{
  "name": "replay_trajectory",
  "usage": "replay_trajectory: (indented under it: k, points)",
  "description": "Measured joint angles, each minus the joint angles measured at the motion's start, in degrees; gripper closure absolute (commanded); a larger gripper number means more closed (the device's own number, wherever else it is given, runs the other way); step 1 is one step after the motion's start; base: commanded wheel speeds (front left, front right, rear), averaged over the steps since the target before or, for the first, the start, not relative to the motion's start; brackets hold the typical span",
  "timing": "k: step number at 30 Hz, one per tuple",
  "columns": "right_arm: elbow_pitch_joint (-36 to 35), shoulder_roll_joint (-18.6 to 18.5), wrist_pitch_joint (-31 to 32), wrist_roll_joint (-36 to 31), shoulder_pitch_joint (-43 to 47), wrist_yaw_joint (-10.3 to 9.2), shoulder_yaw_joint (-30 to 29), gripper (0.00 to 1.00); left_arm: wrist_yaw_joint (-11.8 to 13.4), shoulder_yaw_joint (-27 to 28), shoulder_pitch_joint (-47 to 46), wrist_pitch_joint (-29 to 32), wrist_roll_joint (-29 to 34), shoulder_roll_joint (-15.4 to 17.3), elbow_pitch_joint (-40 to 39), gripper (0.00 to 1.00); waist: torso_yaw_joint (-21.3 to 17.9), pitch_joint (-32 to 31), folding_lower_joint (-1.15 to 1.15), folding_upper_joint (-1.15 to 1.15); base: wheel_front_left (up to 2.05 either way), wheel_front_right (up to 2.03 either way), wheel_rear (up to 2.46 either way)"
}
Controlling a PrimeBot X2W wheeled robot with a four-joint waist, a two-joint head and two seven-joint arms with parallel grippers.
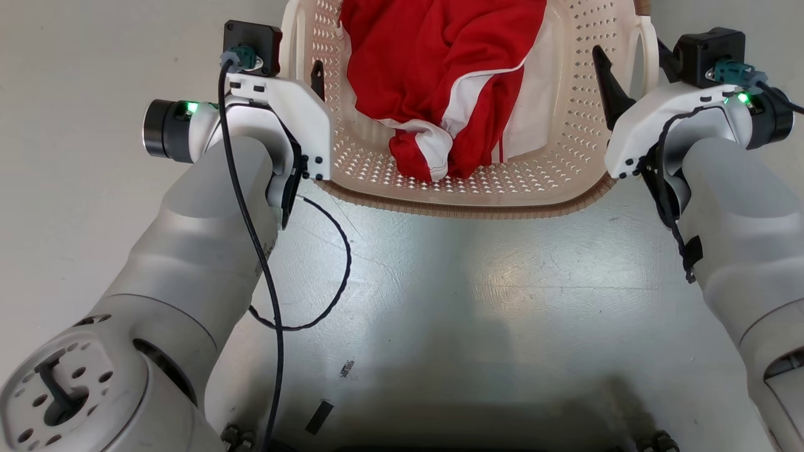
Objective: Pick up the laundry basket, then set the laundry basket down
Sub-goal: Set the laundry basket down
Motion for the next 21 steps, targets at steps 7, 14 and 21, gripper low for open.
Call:
replay_trajectory:
  k: [7, 14, 21]
  points:
    - [-2.8, -0.2, 0.0, -3.6, 1.0, 0.01, -3.8, 0.0, 0.2, 0.7, 0.0, -0.1, -0.8, 0.0, 0.0, 0.0, 0.1, -0.7, 0.0, 0.0, 0.0, 0.0, 0.0]
    - [-6.4, 0.0, 0.0, -7.5, 3.0, 0.0, -8.7, 0.0, 0.3, 0.9, 0.0, -0.2, -1.7, -0.1, 0.1, 0.0, 0.1, -2.2, 0.0, 0.0, 0.0, 0.0, 0.0]
    - [-9.5, 0.4, -0.1, -11.3, 6.0, 0.0, -12.8, 0.0, 0.2, 1.6, 0.6, -1.9, -2.5, -0.1, 0.1, 0.0, 0.2, -5.0, 0.0, 0.0, 0.0, 0.0, 0.0]
